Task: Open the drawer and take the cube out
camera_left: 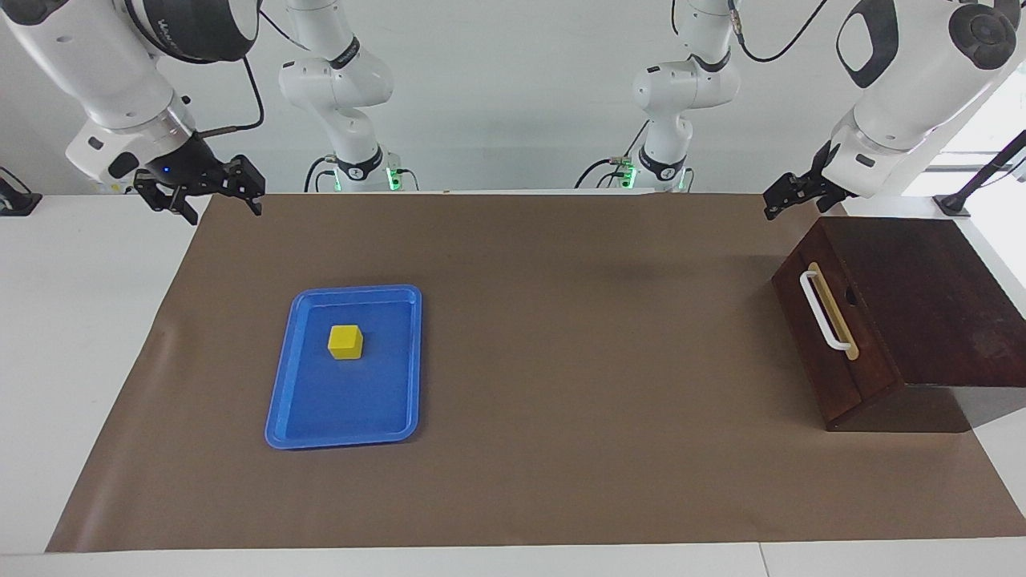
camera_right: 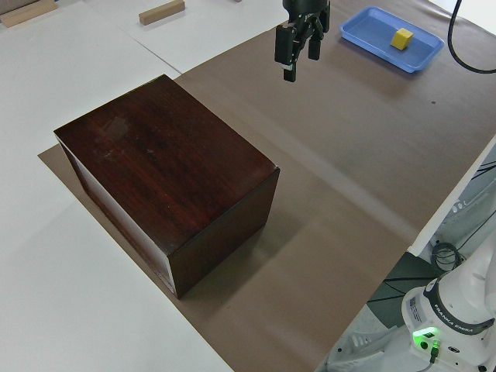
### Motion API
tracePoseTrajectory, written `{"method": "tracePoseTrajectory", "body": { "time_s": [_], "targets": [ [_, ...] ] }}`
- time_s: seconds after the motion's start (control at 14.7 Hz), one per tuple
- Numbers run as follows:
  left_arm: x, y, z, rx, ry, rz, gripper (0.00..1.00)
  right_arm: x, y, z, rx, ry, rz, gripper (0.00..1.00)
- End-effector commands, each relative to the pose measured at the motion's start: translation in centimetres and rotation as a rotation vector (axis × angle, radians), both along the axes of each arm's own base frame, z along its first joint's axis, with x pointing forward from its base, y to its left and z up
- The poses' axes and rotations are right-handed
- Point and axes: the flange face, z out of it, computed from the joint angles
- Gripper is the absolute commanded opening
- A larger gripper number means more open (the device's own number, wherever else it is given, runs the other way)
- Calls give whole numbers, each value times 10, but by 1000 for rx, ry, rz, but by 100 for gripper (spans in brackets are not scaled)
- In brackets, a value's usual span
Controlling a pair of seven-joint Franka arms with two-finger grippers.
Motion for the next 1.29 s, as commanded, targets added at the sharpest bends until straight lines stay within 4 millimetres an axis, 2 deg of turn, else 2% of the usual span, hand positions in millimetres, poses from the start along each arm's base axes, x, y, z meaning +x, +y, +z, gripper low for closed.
{"method": "tracePoseTrajectory", "body": {
  "time_s": [0.0,0.2,0.34,0.75,1.22],
  "targets": [
    [-5,1,1,-5,-17,4,100,-7,0,1,-21,-20,-13,100],
    [-6,1,2,-5,-18,4,100,3,0,12,-30,-58,-13,100],
    [-6,1,2,-5,-18,4,100,-1,0,19,-45,-25,-11,100],
    [-6,1,2,-5,-18,4,100,-14,-1,26,-42,-3,-17,100],
    [-6,1,2,-5,-18,4,100,-14,3,25,-59,-6,-5,100]
  ]
}}
